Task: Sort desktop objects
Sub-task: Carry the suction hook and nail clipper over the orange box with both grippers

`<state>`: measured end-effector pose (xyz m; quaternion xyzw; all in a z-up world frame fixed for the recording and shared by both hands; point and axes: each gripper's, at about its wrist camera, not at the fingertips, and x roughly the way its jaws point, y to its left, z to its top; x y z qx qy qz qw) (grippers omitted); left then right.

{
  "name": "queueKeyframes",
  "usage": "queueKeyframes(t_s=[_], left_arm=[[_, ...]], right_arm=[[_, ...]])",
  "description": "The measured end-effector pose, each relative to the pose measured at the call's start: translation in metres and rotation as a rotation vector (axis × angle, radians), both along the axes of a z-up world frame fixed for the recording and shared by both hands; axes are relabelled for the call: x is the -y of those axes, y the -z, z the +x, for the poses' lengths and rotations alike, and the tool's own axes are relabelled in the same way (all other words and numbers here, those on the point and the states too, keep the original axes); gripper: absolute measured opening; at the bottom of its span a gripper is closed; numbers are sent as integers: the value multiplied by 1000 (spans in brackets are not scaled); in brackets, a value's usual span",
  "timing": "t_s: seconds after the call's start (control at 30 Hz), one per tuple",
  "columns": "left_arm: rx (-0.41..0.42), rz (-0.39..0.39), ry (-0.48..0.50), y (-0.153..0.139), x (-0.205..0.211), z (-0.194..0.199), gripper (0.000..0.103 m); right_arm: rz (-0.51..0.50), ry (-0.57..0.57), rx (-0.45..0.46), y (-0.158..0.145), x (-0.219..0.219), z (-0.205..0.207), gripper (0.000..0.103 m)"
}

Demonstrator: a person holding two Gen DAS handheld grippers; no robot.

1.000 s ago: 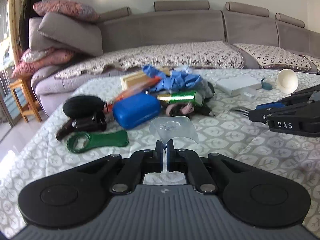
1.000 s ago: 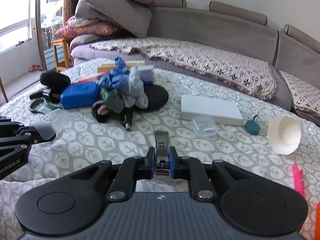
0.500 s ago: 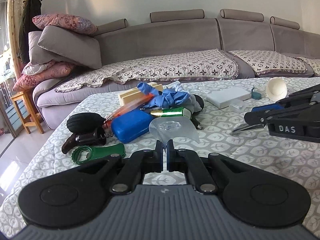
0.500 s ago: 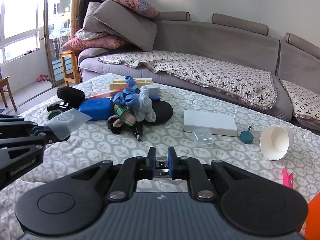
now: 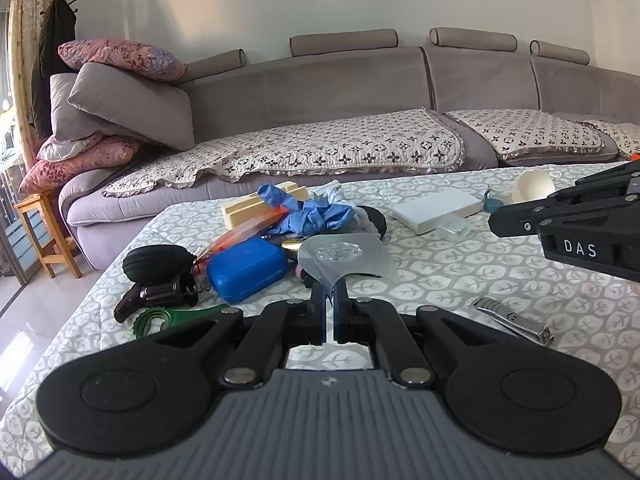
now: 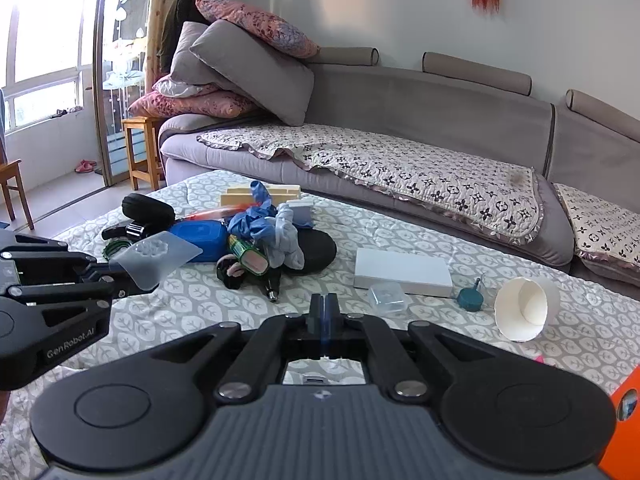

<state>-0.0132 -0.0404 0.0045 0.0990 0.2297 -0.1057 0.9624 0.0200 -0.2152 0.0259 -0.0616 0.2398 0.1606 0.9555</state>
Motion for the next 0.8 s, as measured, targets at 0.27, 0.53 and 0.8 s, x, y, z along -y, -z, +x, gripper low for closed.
queueKeyframes(t_s=[0.27, 0.53, 0.8], left_arm=[[-12, 12, -6, 4, 0, 2, 6], [0, 15, -3, -1, 6, -6, 6], [21, -6, 10, -15, 16, -15, 6]], right_arm=[[37, -49, -138, 43, 8, -22, 66], [0, -47, -181, 38, 11, -32, 12], [24, -21, -84, -6, 29, -61, 10]])
